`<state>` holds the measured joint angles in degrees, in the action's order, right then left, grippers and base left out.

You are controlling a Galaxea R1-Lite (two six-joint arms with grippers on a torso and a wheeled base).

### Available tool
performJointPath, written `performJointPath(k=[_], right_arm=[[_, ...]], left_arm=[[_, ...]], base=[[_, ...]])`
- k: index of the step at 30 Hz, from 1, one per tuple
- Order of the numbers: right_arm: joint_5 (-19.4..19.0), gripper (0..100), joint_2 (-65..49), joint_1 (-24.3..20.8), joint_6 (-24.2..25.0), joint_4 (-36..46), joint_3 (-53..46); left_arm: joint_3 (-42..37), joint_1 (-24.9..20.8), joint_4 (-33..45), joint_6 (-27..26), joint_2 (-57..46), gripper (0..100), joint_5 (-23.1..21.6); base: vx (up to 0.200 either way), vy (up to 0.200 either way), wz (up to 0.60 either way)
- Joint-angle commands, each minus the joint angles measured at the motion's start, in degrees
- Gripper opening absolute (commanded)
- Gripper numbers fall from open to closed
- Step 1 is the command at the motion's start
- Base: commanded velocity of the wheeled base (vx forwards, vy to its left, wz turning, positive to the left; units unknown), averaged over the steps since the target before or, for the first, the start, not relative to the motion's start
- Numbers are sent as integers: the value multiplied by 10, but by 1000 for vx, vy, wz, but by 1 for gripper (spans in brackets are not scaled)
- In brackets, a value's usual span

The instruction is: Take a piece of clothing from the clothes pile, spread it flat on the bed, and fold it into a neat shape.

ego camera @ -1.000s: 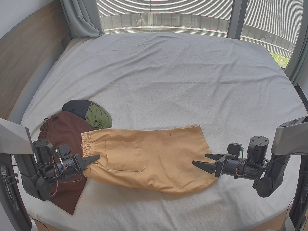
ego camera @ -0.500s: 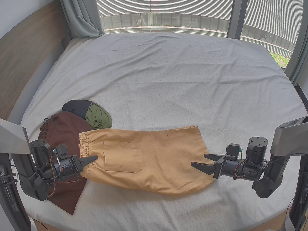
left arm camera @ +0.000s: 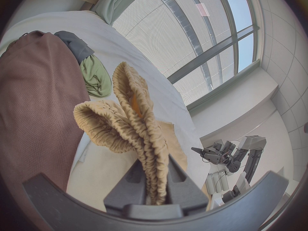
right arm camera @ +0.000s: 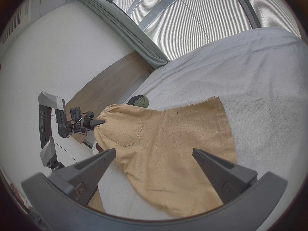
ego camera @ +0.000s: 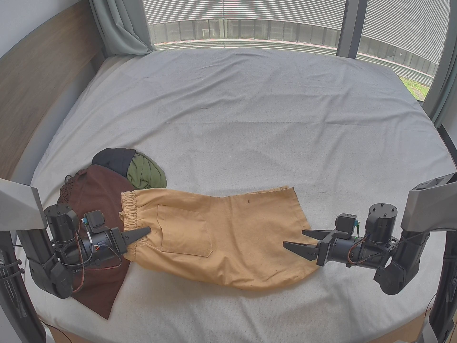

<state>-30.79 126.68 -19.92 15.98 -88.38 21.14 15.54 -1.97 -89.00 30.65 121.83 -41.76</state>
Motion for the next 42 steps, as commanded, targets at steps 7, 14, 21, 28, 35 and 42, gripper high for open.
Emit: performJointPath(k=[7,14,21,28,35,42], right_arm=[[-1,100,0,0,0,0,3],[-1,100,-1,0,0,0,3],[-1,100,-2,0,0,0,4],[-1,100,-2,1,0,0,6],[-1,100,-2,0,0,0,6],[-1,100,-2,1,0,0,7]], left_arm=[[16,-38,0,37,-16,0,7],[34,-68,0,52,-19,0,24],[50,-97,1,64,-16,0,42],[55,-114,1,75,-13,0,42],[58,-122,1,76,-11,0,42],[78,-142,1,87,-2,0,43]], base=[[0,0,0],[0,0,0],[0,0,0],[0,0,0],[0,0,0],[0,0,0]])
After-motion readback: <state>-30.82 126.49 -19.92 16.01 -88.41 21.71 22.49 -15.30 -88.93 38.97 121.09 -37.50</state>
